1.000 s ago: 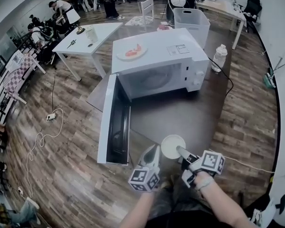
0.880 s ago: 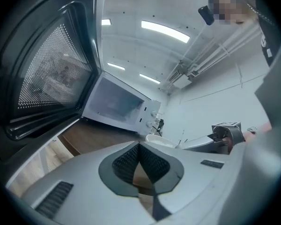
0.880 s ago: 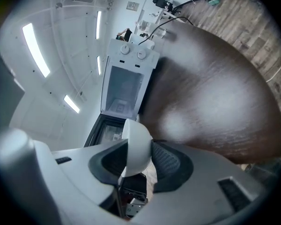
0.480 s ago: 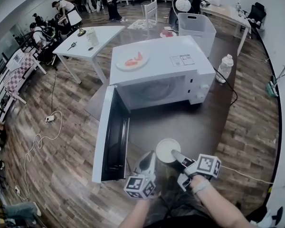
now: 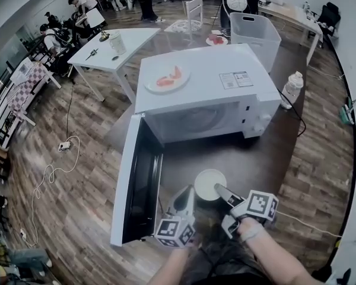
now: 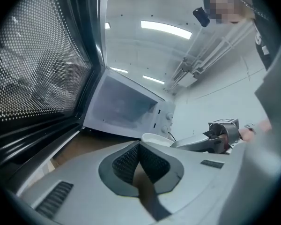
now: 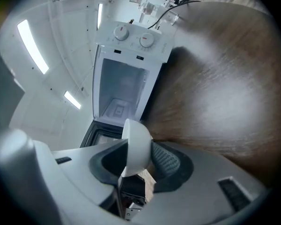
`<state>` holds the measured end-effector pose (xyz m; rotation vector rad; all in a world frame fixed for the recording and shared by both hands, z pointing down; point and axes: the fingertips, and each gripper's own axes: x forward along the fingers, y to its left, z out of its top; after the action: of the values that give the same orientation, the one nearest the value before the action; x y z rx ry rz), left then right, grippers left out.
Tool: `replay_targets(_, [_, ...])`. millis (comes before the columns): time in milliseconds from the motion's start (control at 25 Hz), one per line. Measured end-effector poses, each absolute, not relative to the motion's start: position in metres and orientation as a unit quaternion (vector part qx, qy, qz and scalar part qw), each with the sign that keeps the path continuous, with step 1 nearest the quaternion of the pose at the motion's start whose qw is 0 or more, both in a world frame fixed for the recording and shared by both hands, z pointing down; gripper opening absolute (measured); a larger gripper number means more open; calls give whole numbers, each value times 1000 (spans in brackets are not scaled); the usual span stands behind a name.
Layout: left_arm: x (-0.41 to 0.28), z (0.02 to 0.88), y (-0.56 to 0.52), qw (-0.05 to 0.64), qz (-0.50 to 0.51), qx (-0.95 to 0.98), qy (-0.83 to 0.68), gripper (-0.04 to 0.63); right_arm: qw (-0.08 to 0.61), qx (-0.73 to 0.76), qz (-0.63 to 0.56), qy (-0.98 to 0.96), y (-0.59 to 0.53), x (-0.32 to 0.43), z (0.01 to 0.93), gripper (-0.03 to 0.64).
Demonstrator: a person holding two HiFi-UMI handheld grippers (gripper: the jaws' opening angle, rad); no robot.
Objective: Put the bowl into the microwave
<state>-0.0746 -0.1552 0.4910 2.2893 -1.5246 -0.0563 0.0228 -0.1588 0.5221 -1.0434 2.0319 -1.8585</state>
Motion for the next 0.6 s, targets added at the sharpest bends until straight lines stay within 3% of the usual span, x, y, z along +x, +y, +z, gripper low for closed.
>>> replay_targets(600, [-79,490,-214,173,-23,812,-557,0,114,-346,-615,699,-229,13,518,147])
